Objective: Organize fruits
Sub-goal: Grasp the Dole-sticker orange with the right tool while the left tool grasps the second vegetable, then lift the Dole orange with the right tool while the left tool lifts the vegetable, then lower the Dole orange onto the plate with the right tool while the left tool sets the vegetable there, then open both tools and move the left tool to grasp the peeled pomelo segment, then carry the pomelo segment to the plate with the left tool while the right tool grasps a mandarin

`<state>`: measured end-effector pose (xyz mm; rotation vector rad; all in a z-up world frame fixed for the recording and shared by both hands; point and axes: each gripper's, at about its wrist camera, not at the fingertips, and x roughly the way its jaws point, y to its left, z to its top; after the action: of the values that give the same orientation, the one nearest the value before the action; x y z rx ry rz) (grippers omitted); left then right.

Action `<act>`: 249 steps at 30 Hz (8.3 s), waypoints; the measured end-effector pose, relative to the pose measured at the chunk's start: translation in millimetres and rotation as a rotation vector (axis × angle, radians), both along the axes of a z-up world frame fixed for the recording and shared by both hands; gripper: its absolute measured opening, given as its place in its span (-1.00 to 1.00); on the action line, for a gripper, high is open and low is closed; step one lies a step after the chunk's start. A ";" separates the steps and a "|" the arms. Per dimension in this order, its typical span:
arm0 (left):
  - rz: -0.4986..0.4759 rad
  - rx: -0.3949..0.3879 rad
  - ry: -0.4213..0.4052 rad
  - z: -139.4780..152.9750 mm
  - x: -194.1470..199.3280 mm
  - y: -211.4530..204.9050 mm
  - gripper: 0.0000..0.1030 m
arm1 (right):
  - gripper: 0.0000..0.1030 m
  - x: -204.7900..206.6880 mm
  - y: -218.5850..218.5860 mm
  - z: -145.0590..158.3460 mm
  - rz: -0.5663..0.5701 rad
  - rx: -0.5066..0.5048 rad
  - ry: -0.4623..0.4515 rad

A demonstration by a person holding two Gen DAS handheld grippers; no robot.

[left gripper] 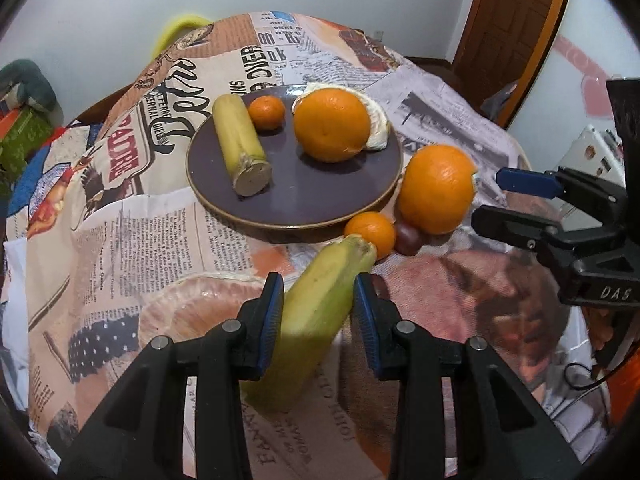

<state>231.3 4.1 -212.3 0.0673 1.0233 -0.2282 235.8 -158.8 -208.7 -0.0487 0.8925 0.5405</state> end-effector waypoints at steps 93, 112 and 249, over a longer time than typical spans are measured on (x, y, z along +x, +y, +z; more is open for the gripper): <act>0.088 -0.133 -0.186 64.1 46.4 17.5 -0.31 | 0.27 34.0 -7.8 44.1 -0.055 0.108 -0.123; 0.129 -0.171 -0.156 44.4 112.7 25.4 -0.31 | 0.27 69.6 1.8 40.2 -0.035 0.121 -0.126; 0.123 -0.015 -0.113 10.9 -10.9 54.7 -0.15 | -0.49 -0.3 62.2 3.6 0.134 -0.002 -0.049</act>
<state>220.4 58.8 -201.4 0.0034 0.9092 -0.1184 235.5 -96.6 -205.1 -0.1241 0.8460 0.6603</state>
